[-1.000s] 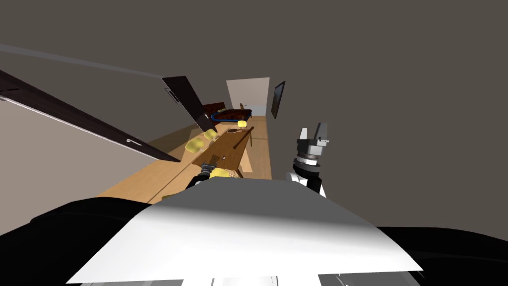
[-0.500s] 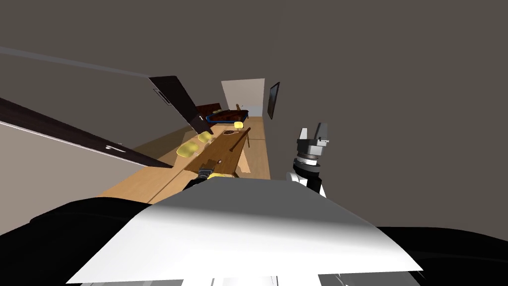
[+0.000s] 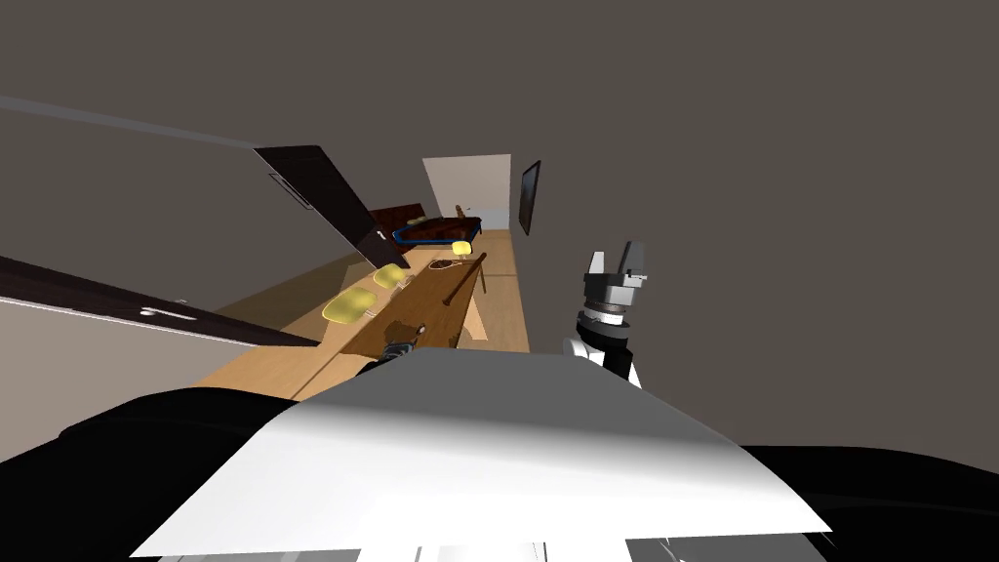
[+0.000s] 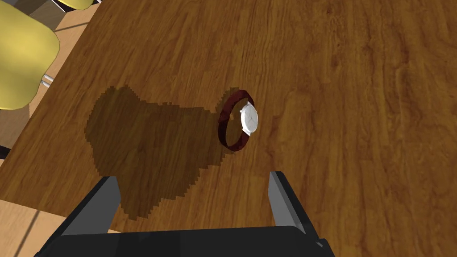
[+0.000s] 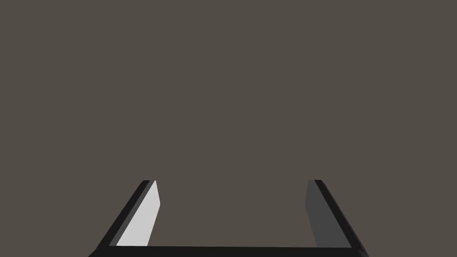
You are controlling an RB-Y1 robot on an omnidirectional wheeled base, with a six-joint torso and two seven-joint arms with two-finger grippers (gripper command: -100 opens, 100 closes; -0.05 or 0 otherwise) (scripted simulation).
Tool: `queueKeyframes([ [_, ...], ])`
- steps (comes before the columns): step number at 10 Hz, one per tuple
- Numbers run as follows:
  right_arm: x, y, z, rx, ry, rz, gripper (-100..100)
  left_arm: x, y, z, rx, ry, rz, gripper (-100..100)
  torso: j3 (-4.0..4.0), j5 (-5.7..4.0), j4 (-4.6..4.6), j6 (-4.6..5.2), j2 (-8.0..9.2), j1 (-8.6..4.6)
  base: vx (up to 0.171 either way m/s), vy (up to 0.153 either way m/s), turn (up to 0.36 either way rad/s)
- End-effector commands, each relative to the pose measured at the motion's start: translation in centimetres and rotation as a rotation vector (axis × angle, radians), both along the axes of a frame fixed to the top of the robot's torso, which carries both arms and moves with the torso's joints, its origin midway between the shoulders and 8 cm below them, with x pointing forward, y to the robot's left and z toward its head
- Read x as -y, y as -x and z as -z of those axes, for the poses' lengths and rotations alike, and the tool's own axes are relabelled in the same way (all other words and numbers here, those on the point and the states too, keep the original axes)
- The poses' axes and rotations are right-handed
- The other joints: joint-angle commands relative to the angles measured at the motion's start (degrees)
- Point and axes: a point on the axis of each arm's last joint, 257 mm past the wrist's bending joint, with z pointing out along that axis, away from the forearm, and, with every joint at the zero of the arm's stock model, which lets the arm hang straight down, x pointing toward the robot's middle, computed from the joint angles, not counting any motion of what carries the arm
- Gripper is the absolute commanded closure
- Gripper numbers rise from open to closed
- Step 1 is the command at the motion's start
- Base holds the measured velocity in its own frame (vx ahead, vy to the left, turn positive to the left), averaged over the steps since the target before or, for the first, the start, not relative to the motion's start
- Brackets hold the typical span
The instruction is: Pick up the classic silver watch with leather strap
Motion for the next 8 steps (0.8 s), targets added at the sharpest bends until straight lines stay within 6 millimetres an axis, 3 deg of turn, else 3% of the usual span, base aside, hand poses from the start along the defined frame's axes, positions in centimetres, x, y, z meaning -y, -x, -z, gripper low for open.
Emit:
queueKeyframes([
  [1,0.0,0.0,0.0,0.0,0.0,0.0,0,0.0,0.4,0.4,-0.008,0.023,-0.018,-100,0.0,0.0,0.0,0.0,0.0,0.0,0.068,0.009,-0.048],
  [8,0.0,0.0,0.0,0.0,0.0,0.0,0,-1.9,6.4,4.8,-0.093,0.2,-0.197,-100,-0.05,0.01,-0.02,0.0,-0.1,0.03,0.111,0.025,-0.109],
])
